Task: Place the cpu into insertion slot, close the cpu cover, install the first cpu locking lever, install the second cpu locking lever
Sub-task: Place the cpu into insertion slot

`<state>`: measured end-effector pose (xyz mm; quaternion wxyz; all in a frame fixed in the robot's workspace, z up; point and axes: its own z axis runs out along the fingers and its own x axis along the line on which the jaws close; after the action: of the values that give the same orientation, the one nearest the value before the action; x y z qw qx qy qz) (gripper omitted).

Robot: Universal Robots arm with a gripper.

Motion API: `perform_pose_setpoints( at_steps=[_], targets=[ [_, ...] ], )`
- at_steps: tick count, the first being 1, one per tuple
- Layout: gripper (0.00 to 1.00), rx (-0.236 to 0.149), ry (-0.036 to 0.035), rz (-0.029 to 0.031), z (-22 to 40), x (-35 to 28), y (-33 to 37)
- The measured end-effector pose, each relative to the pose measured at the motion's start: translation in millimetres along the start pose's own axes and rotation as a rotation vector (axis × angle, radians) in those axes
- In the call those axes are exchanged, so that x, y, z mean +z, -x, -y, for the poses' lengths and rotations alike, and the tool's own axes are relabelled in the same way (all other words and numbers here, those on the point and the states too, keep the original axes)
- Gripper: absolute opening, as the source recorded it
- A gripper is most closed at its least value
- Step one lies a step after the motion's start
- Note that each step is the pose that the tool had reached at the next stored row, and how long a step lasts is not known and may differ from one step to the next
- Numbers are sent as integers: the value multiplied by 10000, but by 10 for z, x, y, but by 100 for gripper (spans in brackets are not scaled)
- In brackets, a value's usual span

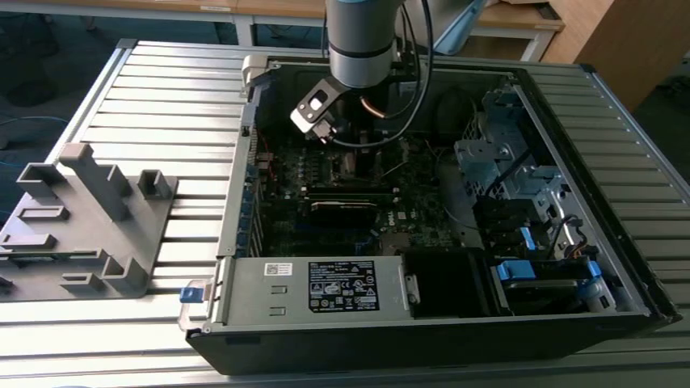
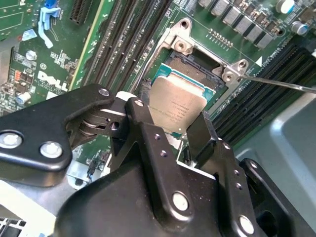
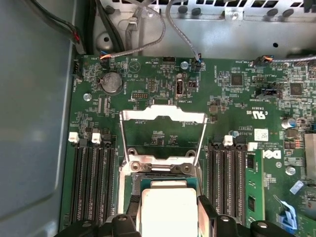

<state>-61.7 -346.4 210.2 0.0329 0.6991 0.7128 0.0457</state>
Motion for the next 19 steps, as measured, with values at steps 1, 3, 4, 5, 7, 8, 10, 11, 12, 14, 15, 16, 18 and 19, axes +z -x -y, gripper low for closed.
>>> perform_pose_setpoints(
  at_steps=[1, 3, 4, 5, 7, 8, 10, 11, 12, 14, 15, 16, 18, 19],
  targets=[
    [54, 8, -1, 1, 2, 13, 0],
    [54, 42, -1, 3, 4, 35, 1],
    [54, 61, 0, 4, 5, 45, 1],
    [54, 73, 0, 5, 6, 49, 1],
    [54, 74, -1, 6, 6, 49, 1],
    [54, 74, 0, 5, 6, 49, -1],
    [54, 76, 1, 5, 6, 50, -7],
    [54, 75, 1, 5, 6, 50, -11],
    [54, 74, 0, 5, 5, 50, -17],
    [54, 74, 0, 4, 5, 51, -32],
    [54, 74, 0, 4, 6, 52, -39],
    [54, 74, 2, 2, 6, 55, -43],
    [54, 74, 2, 1, 12, 68, -48],
    [54, 74, 1, 1, 17, 75, -49]
  ],
)
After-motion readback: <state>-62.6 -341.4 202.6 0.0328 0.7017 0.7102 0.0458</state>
